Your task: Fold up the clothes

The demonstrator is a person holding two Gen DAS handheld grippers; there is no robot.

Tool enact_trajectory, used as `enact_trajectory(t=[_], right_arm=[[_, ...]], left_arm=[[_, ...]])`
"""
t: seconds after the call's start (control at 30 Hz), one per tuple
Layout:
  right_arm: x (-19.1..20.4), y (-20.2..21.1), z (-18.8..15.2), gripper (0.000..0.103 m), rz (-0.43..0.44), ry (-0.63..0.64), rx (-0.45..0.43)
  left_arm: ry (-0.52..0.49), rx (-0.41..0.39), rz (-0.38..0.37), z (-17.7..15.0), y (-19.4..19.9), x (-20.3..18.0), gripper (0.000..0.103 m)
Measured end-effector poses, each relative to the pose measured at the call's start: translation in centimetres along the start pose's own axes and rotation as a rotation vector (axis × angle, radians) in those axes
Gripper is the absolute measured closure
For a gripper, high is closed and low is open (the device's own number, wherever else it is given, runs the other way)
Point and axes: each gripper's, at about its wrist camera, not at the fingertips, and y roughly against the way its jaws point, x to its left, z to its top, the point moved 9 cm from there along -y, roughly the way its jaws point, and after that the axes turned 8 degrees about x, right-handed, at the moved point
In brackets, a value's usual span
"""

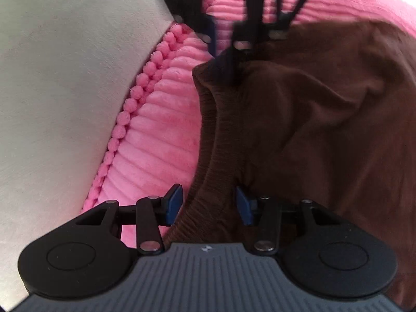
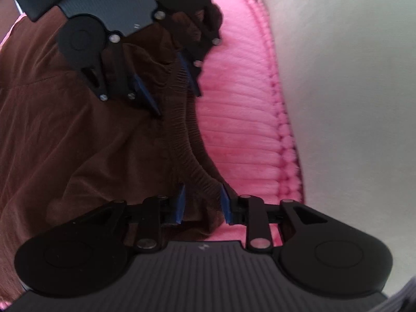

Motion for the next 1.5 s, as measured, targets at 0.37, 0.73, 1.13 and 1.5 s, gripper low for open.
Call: enact_trajectory(t=[0.37,0.73,1.13,1.5], right_arm=[[-1.9,5.0,-0.9,0.045,-0.135,-0.384,-0.156],[-0.6,-0.4,1.4,0.027,0.086,-0.340,-0.039],[-1.1,-1.1,-1.1,0.060,0.032,-0.599,-0.118],[3.1,7.6,-7.2,0.017,-0.066,-0.966,-0.342]], left_arm=[[0.141,-0.060,-0.038,-5.1,7.5,5.4,0.048],[0.137,0.130,-0.125,-11.2,1.3,9.8,0.071],[0.569,0.092,-0.132,-14.8,-1.3,12.8,0.044],[0.975,0.086,-0.045,-20.2,4.2,14.9,0.046]])
